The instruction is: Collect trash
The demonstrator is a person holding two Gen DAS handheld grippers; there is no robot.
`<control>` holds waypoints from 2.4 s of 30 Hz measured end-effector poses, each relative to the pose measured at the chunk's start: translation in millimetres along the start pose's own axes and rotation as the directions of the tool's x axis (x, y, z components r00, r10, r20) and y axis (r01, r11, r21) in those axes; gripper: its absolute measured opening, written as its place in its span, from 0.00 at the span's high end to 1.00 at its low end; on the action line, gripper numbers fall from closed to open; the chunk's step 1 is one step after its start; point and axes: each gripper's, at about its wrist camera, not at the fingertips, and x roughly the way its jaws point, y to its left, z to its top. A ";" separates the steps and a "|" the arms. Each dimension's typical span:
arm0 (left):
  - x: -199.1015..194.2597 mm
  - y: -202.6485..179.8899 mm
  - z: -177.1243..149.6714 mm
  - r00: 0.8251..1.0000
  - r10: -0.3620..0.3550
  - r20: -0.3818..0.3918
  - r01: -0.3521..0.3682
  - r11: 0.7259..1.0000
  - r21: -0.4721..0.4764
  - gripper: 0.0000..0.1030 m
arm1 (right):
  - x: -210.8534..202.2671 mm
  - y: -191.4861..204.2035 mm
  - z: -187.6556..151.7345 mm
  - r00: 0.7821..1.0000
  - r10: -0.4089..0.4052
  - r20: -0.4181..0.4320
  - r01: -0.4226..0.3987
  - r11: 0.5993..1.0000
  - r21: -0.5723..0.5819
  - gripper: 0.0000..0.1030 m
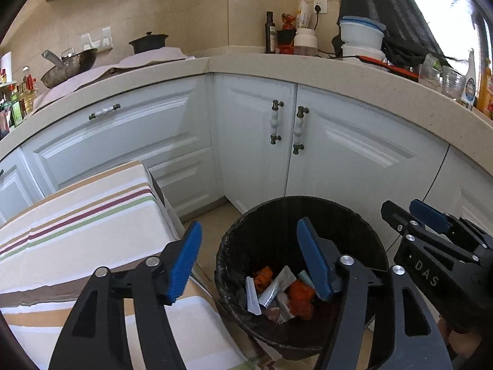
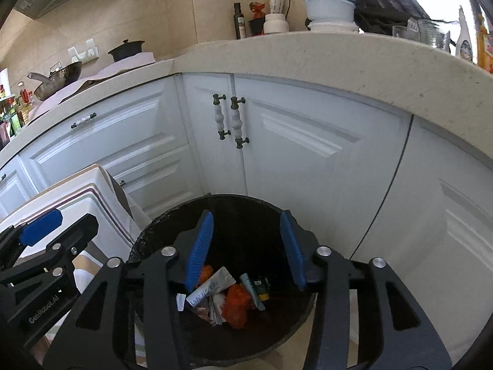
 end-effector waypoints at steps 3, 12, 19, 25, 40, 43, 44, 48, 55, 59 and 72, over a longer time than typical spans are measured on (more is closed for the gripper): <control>-10.4 0.6 0.8 1.000 0.006 0.020 -0.006 1.000 0.003 0.33 | -8.5 0.2 0.3 1.000 -0.001 0.006 0.001 1.000 -0.001 0.54; -39.2 7.0 -4.3 0.998 0.029 0.048 -0.029 1.000 0.002 0.24 | -44.7 4.7 -2.3 0.999 -0.009 0.038 0.009 1.000 -0.008 0.42; -65.9 19.1 -11.0 0.995 0.064 0.072 -0.063 0.998 -0.014 0.19 | -71.6 9.2 -6.0 0.998 -0.004 0.061 0.005 1.000 -0.008 0.32; -84.9 30.1 -16.0 0.994 0.078 0.078 -0.076 0.997 -0.034 0.18 | -94.6 17.5 -8.9 0.996 -0.003 0.087 0.005 1.000 -0.024 0.24; -123.1 51.5 -28.1 0.990 0.092 0.107 -0.083 0.993 -0.082 0.18 | -135.1 31.2 -18.7 0.992 0.003 0.129 0.004 0.998 -0.061 0.23; -131.3 53.8 -30.4 0.989 0.093 0.117 -0.083 0.993 -0.089 0.18 | -142.8 32.0 -19.6 0.990 0.002 0.140 0.007 0.998 -0.061 0.22; -132.8 53.9 -30.2 0.988 0.095 0.120 -0.084 0.992 -0.090 0.18 | -144.8 32.1 -19.9 0.990 0.002 0.144 0.007 0.998 -0.061 0.22; -140.0 56.4 -31.8 0.987 0.097 0.130 -0.085 0.992 -0.094 0.18 | -150.9 33.9 -22.6 0.988 0.001 0.151 0.009 0.998 -0.067 0.22; -143.9 56.4 -33.2 0.986 0.096 0.136 -0.083 0.992 -0.097 0.18 | -157.8 35.0 -23.0 0.986 0.002 0.165 0.010 0.997 -0.072 0.22; -147.8 56.3 -34.2 0.985 0.096 0.143 -0.082 0.992 -0.100 0.18 | -160.4 34.5 -22.4 0.985 -0.001 0.173 0.014 0.997 -0.073 0.22; -149.0 58.4 -34.8 0.985 0.095 0.142 -0.081 0.992 -0.101 0.18 | -160.8 33.4 -22.5 0.985 -0.002 0.174 0.015 0.997 -0.074 0.22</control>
